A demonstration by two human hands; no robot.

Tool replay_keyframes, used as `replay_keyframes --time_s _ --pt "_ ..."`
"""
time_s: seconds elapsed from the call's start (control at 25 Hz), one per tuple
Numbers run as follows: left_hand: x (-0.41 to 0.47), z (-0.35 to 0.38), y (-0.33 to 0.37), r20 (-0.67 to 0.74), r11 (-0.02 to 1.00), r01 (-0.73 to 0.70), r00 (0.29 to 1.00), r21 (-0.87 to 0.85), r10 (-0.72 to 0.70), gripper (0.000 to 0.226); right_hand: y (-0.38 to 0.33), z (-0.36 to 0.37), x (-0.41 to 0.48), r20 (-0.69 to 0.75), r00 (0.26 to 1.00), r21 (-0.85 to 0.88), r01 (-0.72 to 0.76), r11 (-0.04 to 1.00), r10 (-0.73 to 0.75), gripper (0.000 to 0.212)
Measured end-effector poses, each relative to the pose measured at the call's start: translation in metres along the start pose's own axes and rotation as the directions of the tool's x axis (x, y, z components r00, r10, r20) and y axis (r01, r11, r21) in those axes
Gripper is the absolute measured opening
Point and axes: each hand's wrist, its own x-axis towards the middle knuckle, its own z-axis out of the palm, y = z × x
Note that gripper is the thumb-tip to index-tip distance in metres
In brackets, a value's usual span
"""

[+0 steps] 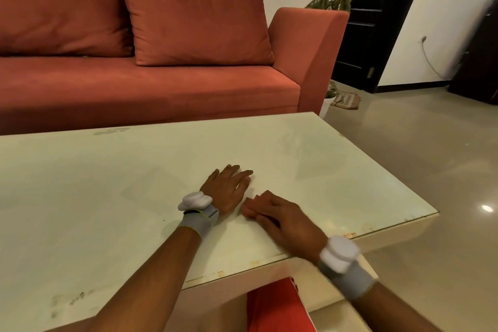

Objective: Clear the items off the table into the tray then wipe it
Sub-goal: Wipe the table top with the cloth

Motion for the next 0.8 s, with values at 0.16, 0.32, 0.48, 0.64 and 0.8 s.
replay_keyframes --time_s 0.16,0.32,0.48,0.64,0.8 --pt "-0.007 0.007 0.004 0.001 0.997 -0.035 0.999 0.067 0.035 0.046 0.081 -0.039 -0.022 -0.225 0.93 -0.08 -0.314 0.946 0.29 0.028" --pt "-0.007 -0.001 0.004 -0.101 0.99 -0.136 0.985 0.046 0.14 0.051 0.057 -0.017 0.031 -0.26 0.897 -0.112 -0.397 0.911 0.358 0.029" --pt "-0.007 0.002 0.004 0.005 0.989 -0.147 0.989 0.001 0.147 0.047 -0.019 0.017 -0.001 -0.111 0.991 -0.027 -0.08 0.996 0.077 0.022" --pt "-0.003 -0.001 0.005 0.047 0.984 -0.155 0.987 0.085 0.152 0.048 0.033 -0.023 -0.028 -0.156 0.966 -0.064 -0.218 0.974 0.206 0.026" --pt "-0.002 0.002 0.016 -0.035 0.995 -0.101 0.994 0.025 0.102 0.046 0.041 -0.013 -0.011 -0.298 0.877 -0.186 -0.442 0.878 0.378 0.031"
